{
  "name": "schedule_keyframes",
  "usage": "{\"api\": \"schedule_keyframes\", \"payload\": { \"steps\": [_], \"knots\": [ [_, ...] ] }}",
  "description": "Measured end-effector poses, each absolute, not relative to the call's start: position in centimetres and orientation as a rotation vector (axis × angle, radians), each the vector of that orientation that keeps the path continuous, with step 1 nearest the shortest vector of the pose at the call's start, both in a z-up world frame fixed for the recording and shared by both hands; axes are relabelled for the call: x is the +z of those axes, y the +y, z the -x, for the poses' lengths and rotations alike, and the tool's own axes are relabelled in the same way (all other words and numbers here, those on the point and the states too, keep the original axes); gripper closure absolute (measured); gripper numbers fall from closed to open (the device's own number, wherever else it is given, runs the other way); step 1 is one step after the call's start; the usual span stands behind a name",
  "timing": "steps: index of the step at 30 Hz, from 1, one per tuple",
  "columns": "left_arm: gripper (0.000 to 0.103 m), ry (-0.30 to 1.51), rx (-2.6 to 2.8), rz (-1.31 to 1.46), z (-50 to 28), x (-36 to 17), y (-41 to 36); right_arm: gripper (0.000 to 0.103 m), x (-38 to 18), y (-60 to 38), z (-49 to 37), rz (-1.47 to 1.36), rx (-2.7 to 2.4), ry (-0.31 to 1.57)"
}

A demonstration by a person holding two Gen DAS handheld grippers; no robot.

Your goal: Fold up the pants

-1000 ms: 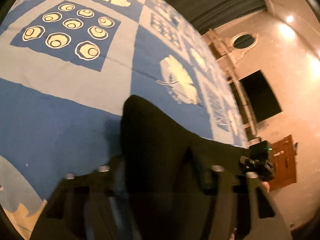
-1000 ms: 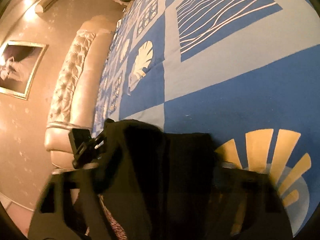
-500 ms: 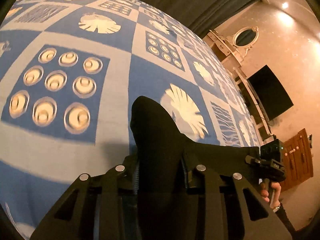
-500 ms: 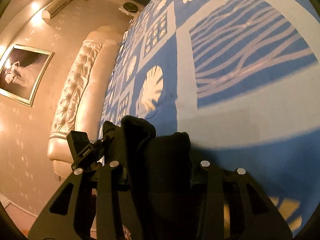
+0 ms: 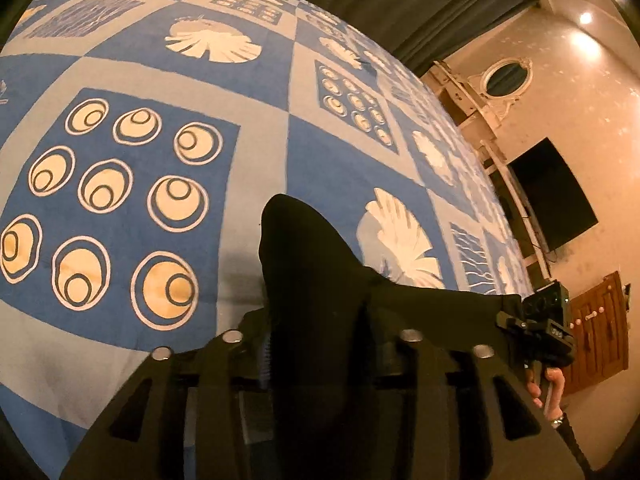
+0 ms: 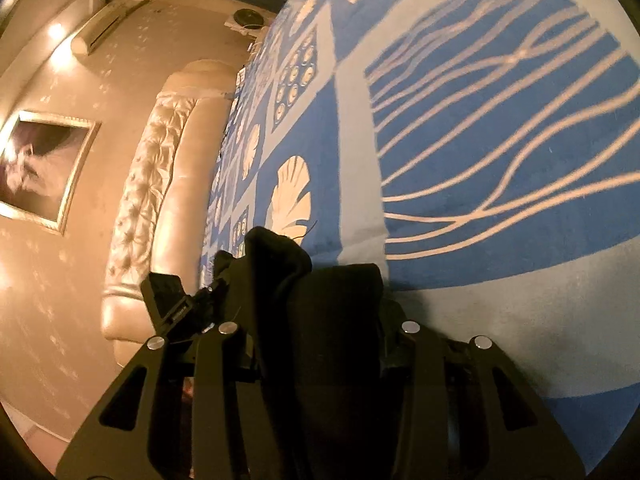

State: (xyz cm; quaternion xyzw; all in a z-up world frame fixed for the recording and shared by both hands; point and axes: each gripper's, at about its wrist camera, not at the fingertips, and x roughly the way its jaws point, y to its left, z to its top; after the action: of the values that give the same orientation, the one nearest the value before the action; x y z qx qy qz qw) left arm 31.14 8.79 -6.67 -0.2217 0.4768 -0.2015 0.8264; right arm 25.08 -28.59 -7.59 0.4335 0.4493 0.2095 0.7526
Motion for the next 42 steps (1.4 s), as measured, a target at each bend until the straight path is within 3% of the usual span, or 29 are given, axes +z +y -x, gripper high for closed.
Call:
{"api": "schedule_keyframes", "payload": {
  "steps": [1, 4, 6, 16, 20, 21, 22, 24, 27, 33, 42],
  "knots": [
    [0.048, 1.009, -0.426, 0.465, -31.1, -6.6, 8.8, 0.059, -7.7, -28.7, -25.0, -0.96, 0.458, 0.982],
    [0.027, 0.984, -0.44, 0.466, -29.9, -5.8, 9.5, 0.04, -6.9, -28.6, -24.5, -0.934, 0.466, 0.985],
    [0.026, 1.006, -0.485, 0.528, -28.6, -5.7, 10.5, 0.025, -6.2, -28.9, -23.2, -0.936, 0.463, 0.973],
    [0.023, 1.062, -0.52, 0.737, -20.6, -7.2, 12.0, 0.024, -7.1, -29.1, -15.8, -0.97, 0.47, 1.042],
    [0.023, 1.033, -0.528, 0.655, -19.2, -7.2, 10.2, 0.024, -7.4, -27.4, -15.2, -0.94, 0.508, 1.059],
    [0.023, 1.027, -0.526, 0.622, -19.1, -7.2, 9.8, 0.025, -7.4, -27.1, -15.2, -0.94, 0.509, 1.062],
    [0.035, 1.026, -0.517, 0.604, -19.2, -7.2, 9.6, 0.028, -7.4, -26.8, -15.2, -0.93, 0.498, 1.063],
    [0.052, 1.048, -0.489, 0.585, -19.5, -7.3, 9.3, 0.059, -7.5, -26.2, -15.2, -0.911, 0.48, 1.088],
    [0.065, 1.058, -0.473, 0.583, -19.7, -6.7, 9.2, 0.068, -7.5, -26.2, -14.7, -0.945, 0.469, 1.083],
    [0.07, 1.065, -0.437, 0.495, -18.2, -5.1, 8.6, 0.07, -6.1, -25.7, -12.7, -0.946, 0.493, 1.057],
    [0.069, 1.054, -0.446, 0.429, -15.7, -5.1, 8.5, 0.07, -8.5, -26.0, -9.7, -1.022, 0.511, 1.074]
  ]
}}
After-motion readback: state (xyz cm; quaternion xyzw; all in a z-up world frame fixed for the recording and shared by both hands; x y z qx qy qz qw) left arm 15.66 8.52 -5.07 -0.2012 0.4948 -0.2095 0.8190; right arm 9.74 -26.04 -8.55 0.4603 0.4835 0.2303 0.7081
